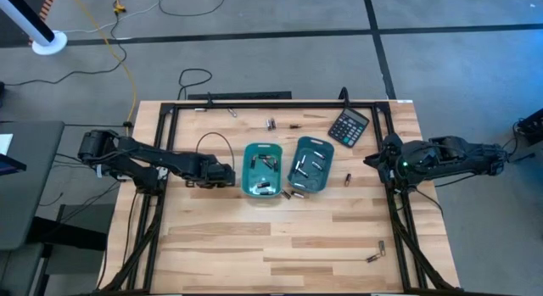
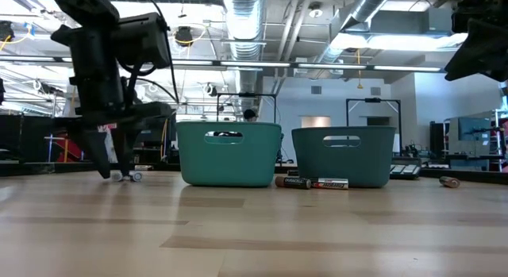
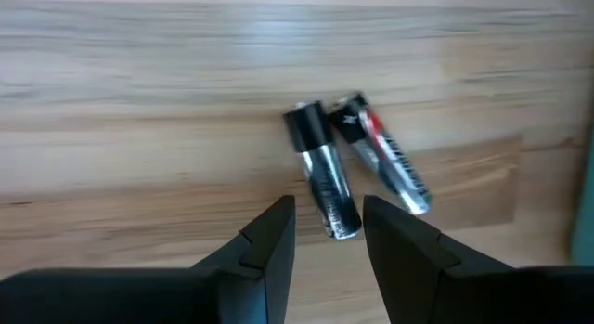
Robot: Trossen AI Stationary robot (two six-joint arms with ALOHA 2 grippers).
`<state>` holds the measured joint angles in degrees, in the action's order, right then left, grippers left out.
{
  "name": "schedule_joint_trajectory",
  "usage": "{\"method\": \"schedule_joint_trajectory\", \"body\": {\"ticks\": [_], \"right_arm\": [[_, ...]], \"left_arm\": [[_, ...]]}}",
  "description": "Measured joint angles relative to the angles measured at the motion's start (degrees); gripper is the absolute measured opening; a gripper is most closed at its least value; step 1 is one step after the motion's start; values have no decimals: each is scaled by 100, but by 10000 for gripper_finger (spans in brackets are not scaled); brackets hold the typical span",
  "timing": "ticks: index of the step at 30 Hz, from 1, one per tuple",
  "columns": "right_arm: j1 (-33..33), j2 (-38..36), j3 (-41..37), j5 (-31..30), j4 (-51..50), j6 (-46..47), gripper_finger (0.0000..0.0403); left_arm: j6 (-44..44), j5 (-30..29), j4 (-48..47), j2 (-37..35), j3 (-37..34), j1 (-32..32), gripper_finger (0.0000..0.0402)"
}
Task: Sort batteries
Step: Put the silver battery into the blue bin
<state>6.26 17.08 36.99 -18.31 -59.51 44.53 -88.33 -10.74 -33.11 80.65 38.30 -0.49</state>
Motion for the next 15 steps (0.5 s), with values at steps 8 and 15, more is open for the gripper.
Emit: {"method": "schedule_joint_trajectory", "body": {"ticks": [8, 15], "right_arm": [[0, 0, 0, 0, -2, -10, 108], [0, 0, -85, 0, 5, -5, 108]], "left_arm": [[52, -5, -192, -2, -129, -1, 125], [47, 31, 81, -19, -443, -7, 115]]}}
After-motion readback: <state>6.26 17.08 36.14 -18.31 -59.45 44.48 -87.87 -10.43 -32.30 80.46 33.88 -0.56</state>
